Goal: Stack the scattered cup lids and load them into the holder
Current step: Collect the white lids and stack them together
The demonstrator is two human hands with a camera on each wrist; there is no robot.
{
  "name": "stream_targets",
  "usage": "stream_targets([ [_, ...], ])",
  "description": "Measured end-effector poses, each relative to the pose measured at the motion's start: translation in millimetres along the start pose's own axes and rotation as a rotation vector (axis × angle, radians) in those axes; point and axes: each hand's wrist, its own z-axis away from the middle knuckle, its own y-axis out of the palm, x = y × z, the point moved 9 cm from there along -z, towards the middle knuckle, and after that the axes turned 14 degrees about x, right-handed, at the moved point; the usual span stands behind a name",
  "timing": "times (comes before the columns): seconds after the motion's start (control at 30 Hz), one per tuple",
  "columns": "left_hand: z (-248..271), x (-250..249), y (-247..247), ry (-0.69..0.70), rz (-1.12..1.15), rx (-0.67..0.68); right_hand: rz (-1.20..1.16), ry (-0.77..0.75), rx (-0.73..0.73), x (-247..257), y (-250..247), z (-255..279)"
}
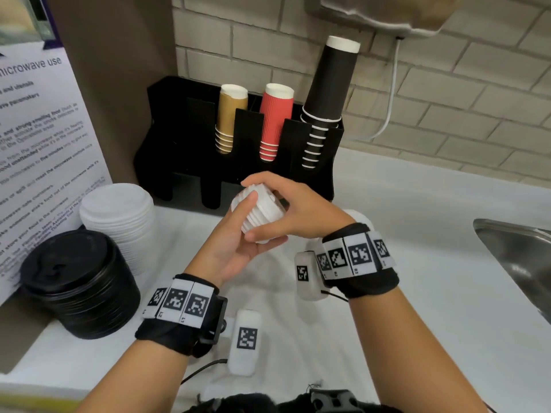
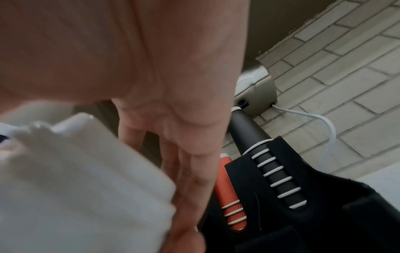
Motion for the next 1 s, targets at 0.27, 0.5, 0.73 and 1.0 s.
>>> stream_targets([
  [0.27, 7.4, -7.0, -23.5, -0.076, 0.004, 0.008, -0.064, 0.002, 0.012, -0.3, 9.3, -14.7],
  [0.5, 6.4, -15.7, -31.3, -0.049, 0.056, 0.056, -0.104, -0.026, -0.045, 0.5, 16.1, -25.8],
  [0.73, 5.5, -14.0, -34.8, -0.098, 0.081, 0.086, -0.104, -0.018, -0.047, -0.3, 19.6, -27.8],
  [1.0, 3.4, -12.7, -30.8, -0.125, -0.019, 0.083, -0.076, 0.017, 0.023, -3.7, 15.6, -26.6],
])
